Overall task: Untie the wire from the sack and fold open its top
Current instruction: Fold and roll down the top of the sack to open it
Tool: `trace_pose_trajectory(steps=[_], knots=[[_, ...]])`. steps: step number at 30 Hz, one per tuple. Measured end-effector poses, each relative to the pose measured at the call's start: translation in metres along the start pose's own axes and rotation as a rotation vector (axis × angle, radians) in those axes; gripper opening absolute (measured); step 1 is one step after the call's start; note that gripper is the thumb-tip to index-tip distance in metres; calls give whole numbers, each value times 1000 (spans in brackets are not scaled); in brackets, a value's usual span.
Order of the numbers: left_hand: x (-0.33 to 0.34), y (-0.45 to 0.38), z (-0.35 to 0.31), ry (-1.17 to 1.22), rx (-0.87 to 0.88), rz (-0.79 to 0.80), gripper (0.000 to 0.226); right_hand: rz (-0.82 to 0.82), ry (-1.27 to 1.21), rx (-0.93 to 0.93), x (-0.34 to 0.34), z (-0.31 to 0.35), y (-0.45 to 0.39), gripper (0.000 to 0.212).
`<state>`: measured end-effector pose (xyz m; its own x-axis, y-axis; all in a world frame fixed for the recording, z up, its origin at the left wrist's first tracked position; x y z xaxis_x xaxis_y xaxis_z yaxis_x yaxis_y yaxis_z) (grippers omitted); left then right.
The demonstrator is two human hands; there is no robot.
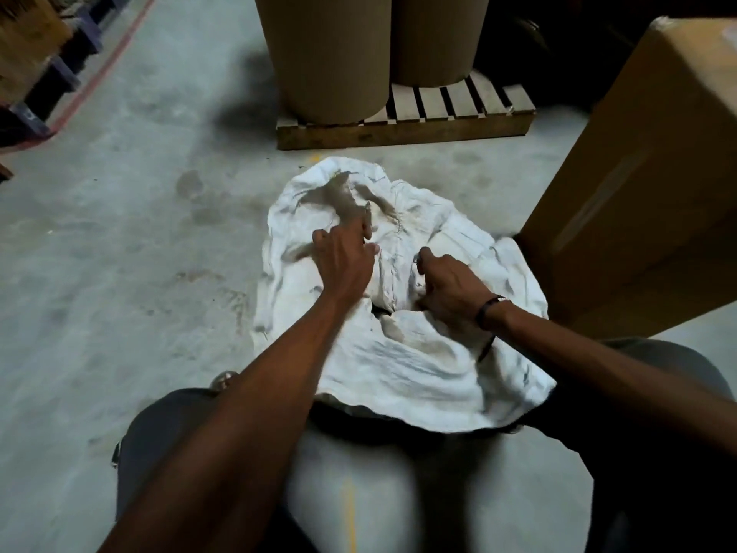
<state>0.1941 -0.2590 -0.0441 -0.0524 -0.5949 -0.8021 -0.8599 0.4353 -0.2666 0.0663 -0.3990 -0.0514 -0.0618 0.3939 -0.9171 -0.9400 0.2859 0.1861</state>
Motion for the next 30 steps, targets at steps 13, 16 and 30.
trace_pose_trajectory(steps=[13,16,30], knots=[[-15,38,17,-174,244,549,105,-73,165,-166,-8,3,3,55],[-16,51,0,-157,224,365,56,14,126,-126,-10,6,-10,67],[-38,63,59,-427,94,903,167,430,569,119,-37,-25,-7,114]])
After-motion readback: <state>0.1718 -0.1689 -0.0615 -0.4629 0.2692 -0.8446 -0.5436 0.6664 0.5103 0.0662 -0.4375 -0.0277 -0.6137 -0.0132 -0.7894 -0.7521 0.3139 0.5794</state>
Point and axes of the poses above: each hand's wrist, its own y-axis away from the middle knuckle, its own x-axis out of the palm, z = x × y, the point moved 2 cm from there along -y, towards the middle knuckle, and after that the axes turned 1 degree about -y, right-handed, at the moved point
